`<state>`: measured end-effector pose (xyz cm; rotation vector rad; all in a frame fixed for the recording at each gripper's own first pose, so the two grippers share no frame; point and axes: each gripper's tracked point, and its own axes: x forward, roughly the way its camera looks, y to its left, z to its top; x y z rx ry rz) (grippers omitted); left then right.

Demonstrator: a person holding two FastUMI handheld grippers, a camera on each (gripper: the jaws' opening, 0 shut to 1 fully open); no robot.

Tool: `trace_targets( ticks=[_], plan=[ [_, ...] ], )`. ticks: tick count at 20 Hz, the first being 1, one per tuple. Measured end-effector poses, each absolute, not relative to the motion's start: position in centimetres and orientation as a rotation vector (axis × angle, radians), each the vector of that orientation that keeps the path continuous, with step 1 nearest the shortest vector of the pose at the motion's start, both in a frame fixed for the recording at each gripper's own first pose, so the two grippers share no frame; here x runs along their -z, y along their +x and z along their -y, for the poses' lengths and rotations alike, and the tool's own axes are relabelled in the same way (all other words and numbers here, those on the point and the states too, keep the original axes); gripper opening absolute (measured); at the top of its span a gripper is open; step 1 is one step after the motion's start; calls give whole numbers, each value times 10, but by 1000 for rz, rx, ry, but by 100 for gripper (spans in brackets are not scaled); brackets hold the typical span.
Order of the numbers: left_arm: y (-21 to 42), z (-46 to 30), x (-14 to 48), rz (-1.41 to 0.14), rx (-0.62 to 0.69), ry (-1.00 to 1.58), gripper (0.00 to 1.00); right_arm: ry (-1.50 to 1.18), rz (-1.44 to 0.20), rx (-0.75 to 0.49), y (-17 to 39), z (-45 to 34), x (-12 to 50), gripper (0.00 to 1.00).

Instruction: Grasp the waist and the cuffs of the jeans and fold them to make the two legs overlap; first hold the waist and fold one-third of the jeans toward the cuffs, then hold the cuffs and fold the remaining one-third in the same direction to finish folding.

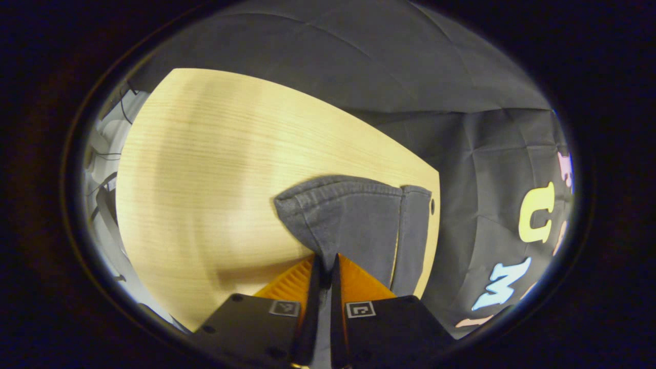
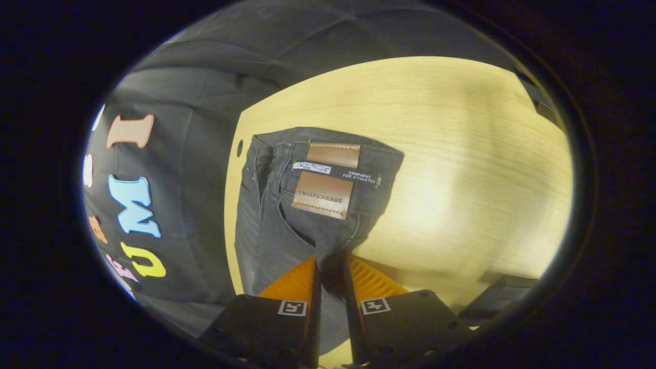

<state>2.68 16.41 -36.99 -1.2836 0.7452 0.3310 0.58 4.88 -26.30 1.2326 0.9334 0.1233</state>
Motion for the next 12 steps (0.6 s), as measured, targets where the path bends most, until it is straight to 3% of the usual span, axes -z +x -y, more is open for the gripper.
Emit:
trace_targets(
  ticks=[1, 2, 4, 7, 8, 9, 10, 11, 12],
  plan=[
    [22, -163, 368, -758, -318, -1271, 12, 1226, -940, -117, 6, -47, 266, 23],
    [22, -161, 367, -773, -307, -1252, 12, 1237, -947, -124, 8, -49, 264, 15],
    [26, -158, 355, -786, -274, -1258, 8, 1240, -960, -162, 5, -46, 255, 7],
    [28, -156, 338, -791, -243, -1285, 8, 1261, -990, -224, 1, -39, 234, 6],
    [29, -153, 329, -788, -236, -1309, 3, 1268, -1008, -244, -1, -37, 227, 9],
    [32, -151, 323, -788, -229, -1338, 8, 1278, -1025, -266, -2, -38, 219, 5],
    [34, -148, 314, -783, -223, -1366, 8, 1288, -1049, -288, -2, -37, 212, 9],
    [34, -146, 306, -777, -219, -1387, 8, 1297, -1081, -306, 0, -39, 208, 5],
    [32, -144, 298, -777, -217, -1399, 3, 1304, -1108, -332, 1, -38, 202, 5]
  ],
)
